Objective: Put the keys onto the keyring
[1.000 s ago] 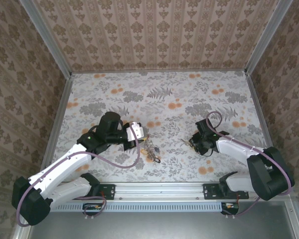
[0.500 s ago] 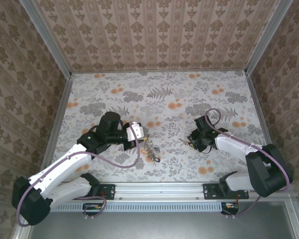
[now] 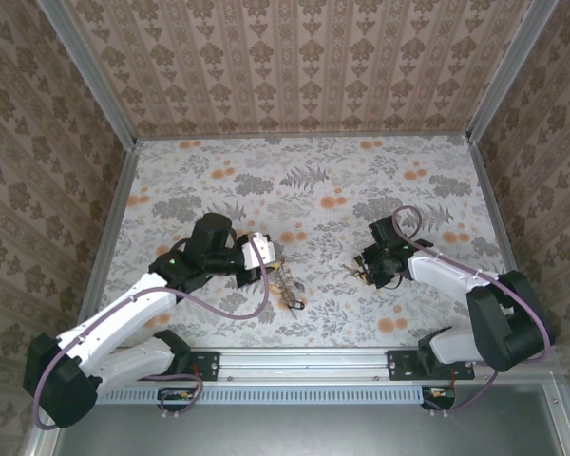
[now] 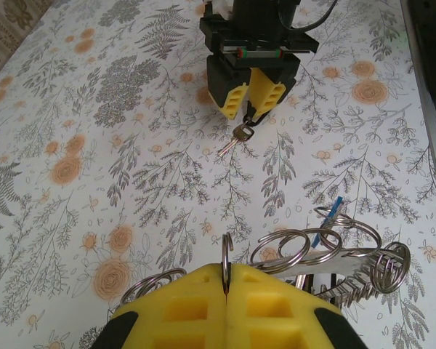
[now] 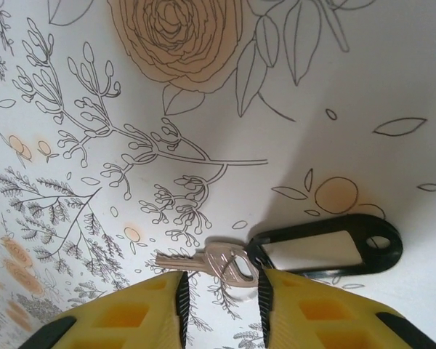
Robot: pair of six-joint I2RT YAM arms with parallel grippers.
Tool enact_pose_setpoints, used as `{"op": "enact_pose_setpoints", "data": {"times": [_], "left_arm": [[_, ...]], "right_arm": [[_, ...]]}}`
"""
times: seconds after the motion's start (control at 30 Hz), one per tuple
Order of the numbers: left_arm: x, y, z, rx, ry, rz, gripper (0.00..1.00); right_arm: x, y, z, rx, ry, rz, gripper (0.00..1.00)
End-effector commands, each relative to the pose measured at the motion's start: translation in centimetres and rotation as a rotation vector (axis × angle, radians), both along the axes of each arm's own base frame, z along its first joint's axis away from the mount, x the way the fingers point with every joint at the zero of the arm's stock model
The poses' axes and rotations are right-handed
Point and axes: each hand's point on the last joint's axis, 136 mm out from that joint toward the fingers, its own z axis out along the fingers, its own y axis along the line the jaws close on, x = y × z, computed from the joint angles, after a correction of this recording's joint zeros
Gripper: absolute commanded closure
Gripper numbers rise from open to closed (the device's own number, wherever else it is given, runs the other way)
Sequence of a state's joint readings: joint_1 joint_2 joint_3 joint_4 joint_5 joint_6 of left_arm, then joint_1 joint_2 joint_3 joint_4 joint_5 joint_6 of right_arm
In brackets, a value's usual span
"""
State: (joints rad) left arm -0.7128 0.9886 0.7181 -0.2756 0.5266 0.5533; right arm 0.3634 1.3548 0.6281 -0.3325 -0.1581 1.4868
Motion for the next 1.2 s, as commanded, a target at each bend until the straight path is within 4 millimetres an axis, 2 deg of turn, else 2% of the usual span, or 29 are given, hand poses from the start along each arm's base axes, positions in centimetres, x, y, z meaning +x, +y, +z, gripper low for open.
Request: {"op": "enact_pose_setpoints", "data": {"times": [0.0, 0.1, 0.17, 0.27, 0.33, 0.4, 0.5, 0.6, 0.7, 0.8, 0.87, 1.0, 1.1, 1.17], "left_arm": [[-0.2, -0.6, 1.4, -0.040, -0.018, -0.025, 1.00], [-0.2, -0.6, 1.3, -0.039, -0.019, -0.024, 1.00], [-0.2, -0.6, 1.3, -0.039, -0.015, -0.023, 1.00], [-0.5, -0.6, 1.4, -0.045, -0.013, -0.037, 1.00], [-0.8, -0.7, 1.5, -0.053, -0.016, -0.055, 1.00], [-1.0, -0.7, 1.6, -0.059, -0.016, -0.069, 1.00], [-1.3, -0.8, 1.7, -0.065, -0.009, -0.083, 1.00], [-1.5, -0.9, 1.9, -0.073, -0.006, -0.092, 1.00], [-1.6, -0.9, 1.9, -0.076, -0.004, -0.097, 1.00], [-1.6, -0.9, 2.0, -0.076, -0.007, -0.099, 1.00], [-1.6, -0.9, 2.0, -0.075, -0.008, -0.099, 1.00], [-1.6, -0.8, 1.8, -0.071, -0.006, -0.096, 1.00], [-1.5, -0.8, 1.8, -0.068, -0.010, -0.093, 1.00], [-1.5, -0.8, 1.8, -0.067, -0.009, -0.091, 1.00]], "right_arm": [[-0.2, -0.8, 1.3, -0.068, 0.004, 0.044, 0.66], [0.4, -1.5, 2.6, -0.171, -0.068, 0.211, 0.68], [1.1, -0.9, 3.9, -0.231, -0.165, 0.443, 0.69], [1.3, 0.1, 5.3, -0.299, -0.277, 0.751, 0.66], [1.0, 1.0, 5.8, -0.309, -0.350, 0.931, 0.65], [0.0, 1.1, 5.8, -0.364, -0.378, 1.117, 0.66], [-0.7, 0.7, 5.5, -0.440, -0.397, 1.279, 0.67], [-0.3, 0.5, 5.6, -0.502, -0.427, 1.376, 0.69], [0.4, -0.9, 6.0, -0.600, -0.359, 1.443, 0.68], [0.3, -2.0, 4.8, -0.645, -0.285, 1.548, 0.62], [0.0, -2.0, 3.7, -0.594, -0.213, 1.580, 0.59], [-0.2, -1.0, 2.6, -0.517, -0.149, 1.578, 0.56], [0.0, -1.1, 1.6, -0.514, -0.123, 1.576, 0.57], [0.0, -1.1, 1.1, -0.513, -0.111, 1.580, 0.62]]}}
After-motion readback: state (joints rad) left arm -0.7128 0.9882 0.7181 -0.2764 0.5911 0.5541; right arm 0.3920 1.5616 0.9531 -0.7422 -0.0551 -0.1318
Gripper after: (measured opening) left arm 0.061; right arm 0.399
